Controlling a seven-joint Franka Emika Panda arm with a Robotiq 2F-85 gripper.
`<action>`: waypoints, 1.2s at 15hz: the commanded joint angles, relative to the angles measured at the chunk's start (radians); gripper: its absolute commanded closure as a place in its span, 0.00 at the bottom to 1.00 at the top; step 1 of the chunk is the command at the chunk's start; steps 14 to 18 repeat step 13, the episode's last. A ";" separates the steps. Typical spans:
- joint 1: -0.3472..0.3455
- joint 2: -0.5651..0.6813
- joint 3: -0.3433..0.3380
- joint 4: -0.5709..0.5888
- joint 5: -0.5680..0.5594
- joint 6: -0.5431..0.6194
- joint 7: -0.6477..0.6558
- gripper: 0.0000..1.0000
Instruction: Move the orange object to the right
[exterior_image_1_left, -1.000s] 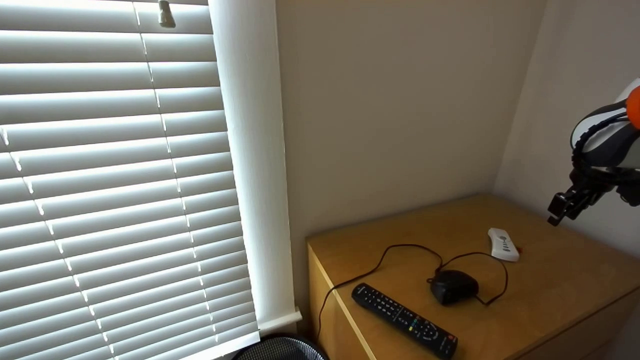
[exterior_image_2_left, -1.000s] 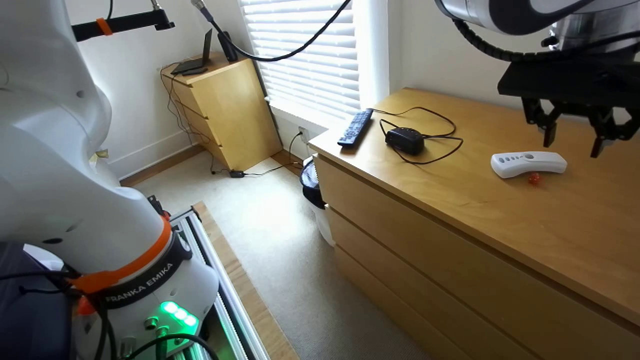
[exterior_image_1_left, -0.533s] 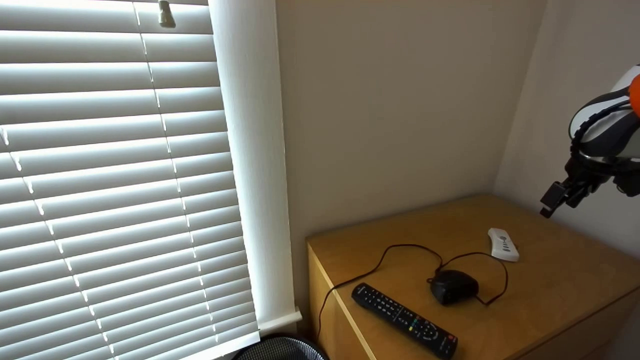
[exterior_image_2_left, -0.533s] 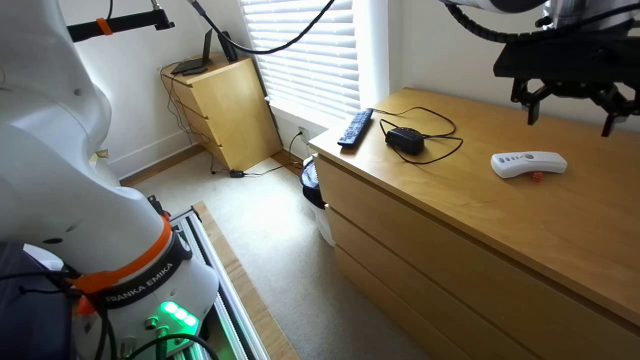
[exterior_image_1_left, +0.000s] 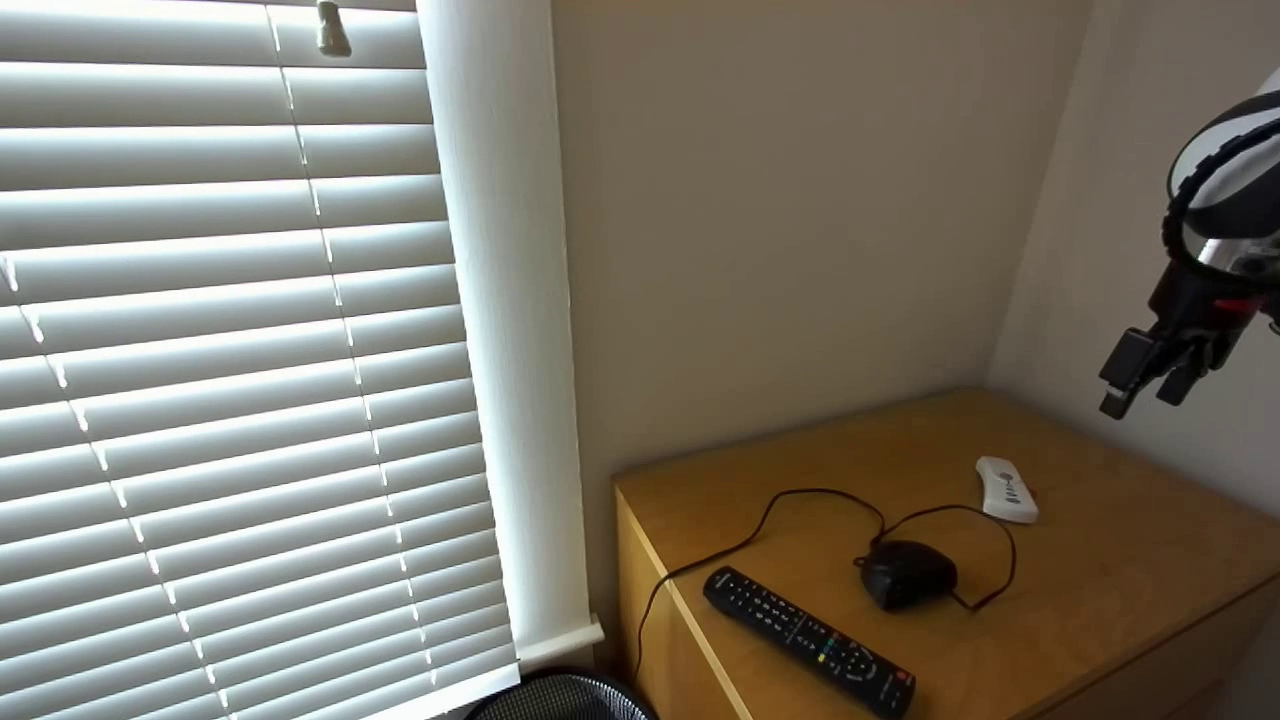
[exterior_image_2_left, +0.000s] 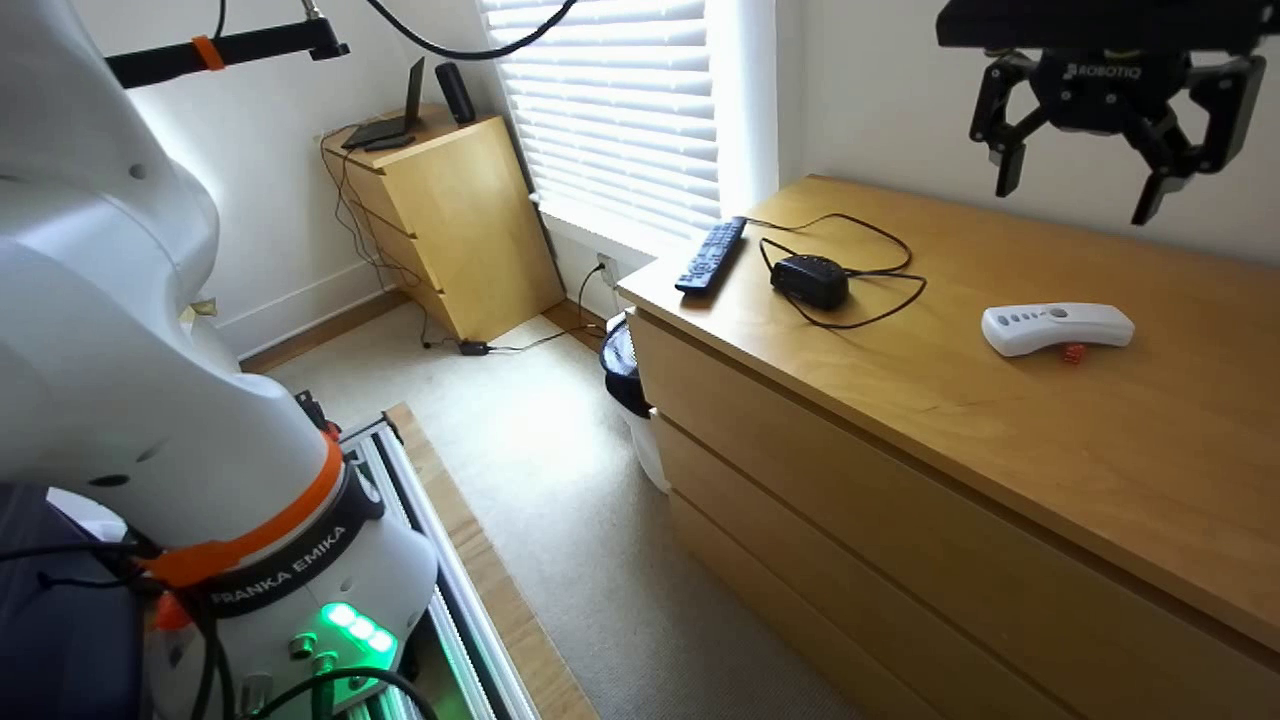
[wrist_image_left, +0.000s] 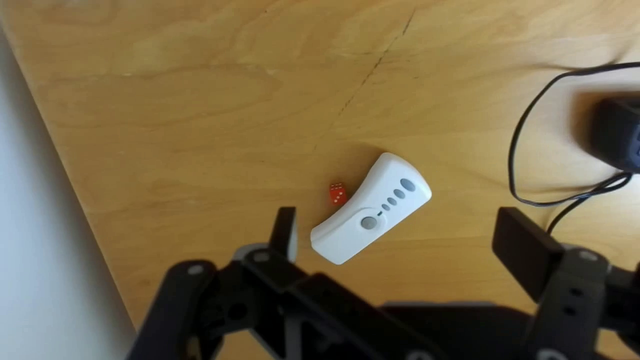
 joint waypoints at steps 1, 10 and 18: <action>0.032 -0.103 -0.025 -0.049 -0.057 -0.072 0.116 0.00; 0.047 -0.137 -0.041 -0.019 -0.109 -0.067 0.203 0.00; 0.048 -0.130 -0.040 -0.018 -0.109 -0.067 0.203 0.00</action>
